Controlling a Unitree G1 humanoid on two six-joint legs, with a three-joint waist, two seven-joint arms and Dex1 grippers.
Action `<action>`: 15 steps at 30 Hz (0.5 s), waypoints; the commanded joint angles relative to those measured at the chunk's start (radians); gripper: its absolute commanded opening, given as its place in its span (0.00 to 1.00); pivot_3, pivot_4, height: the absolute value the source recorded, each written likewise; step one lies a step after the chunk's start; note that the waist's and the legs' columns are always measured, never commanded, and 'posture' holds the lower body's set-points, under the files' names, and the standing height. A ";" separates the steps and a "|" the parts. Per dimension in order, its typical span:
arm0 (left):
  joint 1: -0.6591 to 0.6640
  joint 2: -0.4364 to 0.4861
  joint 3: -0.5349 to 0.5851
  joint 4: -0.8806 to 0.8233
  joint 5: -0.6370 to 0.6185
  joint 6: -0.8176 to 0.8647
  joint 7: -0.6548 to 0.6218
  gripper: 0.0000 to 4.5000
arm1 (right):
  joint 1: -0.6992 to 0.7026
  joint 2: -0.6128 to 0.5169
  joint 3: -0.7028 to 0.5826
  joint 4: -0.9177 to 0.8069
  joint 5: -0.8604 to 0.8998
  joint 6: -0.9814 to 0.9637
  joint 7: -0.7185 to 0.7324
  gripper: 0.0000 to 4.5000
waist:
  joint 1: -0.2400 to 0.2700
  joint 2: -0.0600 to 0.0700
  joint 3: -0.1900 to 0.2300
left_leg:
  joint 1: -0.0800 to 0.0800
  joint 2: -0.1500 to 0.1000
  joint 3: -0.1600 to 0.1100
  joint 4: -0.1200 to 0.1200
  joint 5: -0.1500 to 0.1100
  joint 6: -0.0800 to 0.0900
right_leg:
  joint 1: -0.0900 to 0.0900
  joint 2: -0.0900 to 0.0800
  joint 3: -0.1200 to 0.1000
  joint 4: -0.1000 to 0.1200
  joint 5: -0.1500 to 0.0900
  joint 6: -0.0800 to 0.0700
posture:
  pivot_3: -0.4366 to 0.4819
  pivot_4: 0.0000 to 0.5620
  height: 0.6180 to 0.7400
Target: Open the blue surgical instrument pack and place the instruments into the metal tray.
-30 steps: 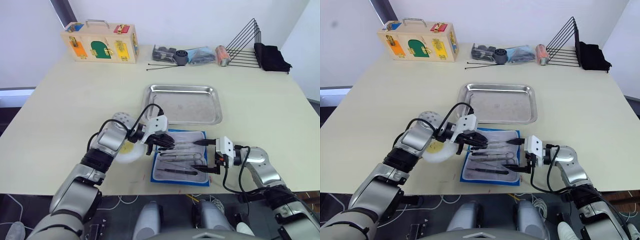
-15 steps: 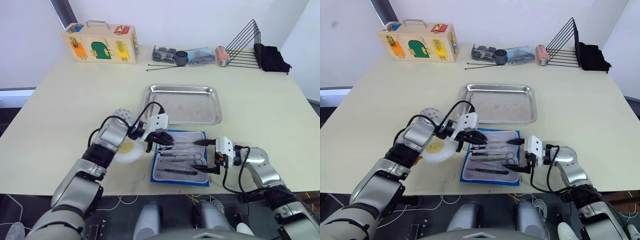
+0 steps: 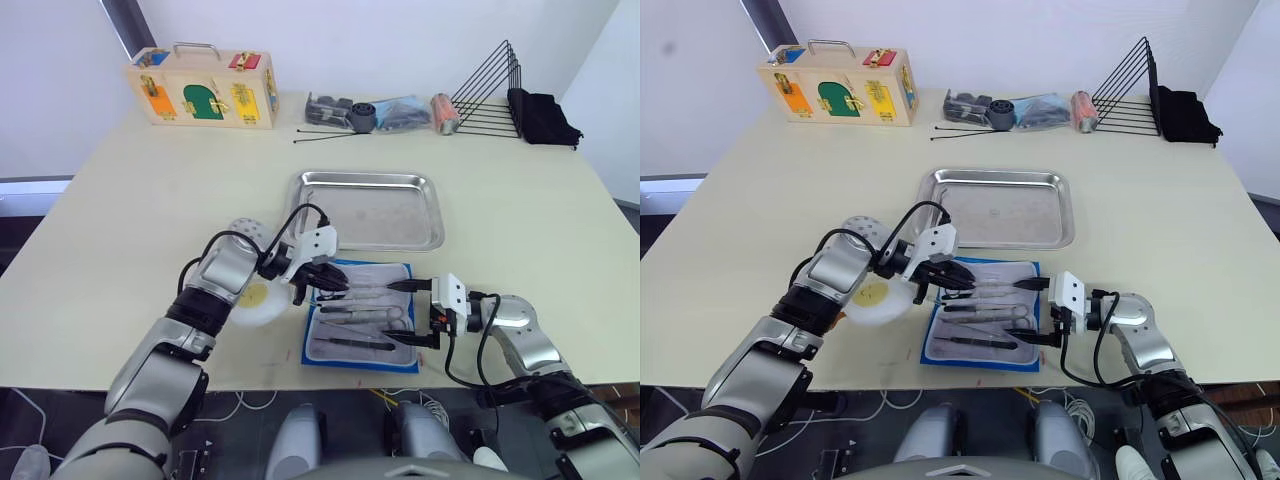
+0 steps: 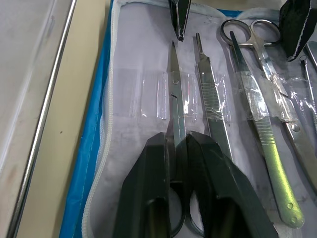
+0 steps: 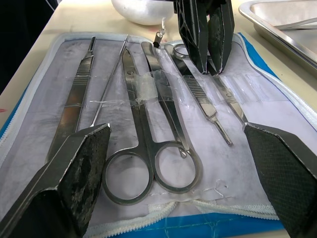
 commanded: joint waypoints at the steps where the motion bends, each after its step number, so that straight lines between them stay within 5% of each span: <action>1: 0.018 0.001 -0.031 0.022 0.039 0.020 0.012 0.24 | 0.054 0.015 0.061 0.067 -0.057 0.045 0.004 1.00 | 0.000 0.000 0.000 | 0.000 0.000 0.000 0.000 0.000 0.000 | 0.000 0.000 0.000 0.000 0.000 0.000 | 0.48 0.27 1.00; 13: 0.015 0.009 -0.048 0.025 0.050 0.015 -0.001 0.24 | 0.049 0.017 0.059 0.073 -0.058 0.041 0.003 1.00 | 0.000 0.000 0.000 | 0.000 0.000 0.000 0.000 0.000 0.000 | 0.000 0.000 0.000 0.000 0.000 0.000 | 0.48 0.27 1.00; 15: 0.014 0.010 -0.055 0.021 0.052 0.024 -0.007 0.12 | 0.049 0.018 0.060 0.074 -0.058 0.041 0.003 1.00 | -0.001 0.000 0.000 | 0.000 0.000 0.000 0.000 0.000 0.000 | 0.000 0.000 0.000 0.000 0.000 0.000 | 0.48 0.27 1.00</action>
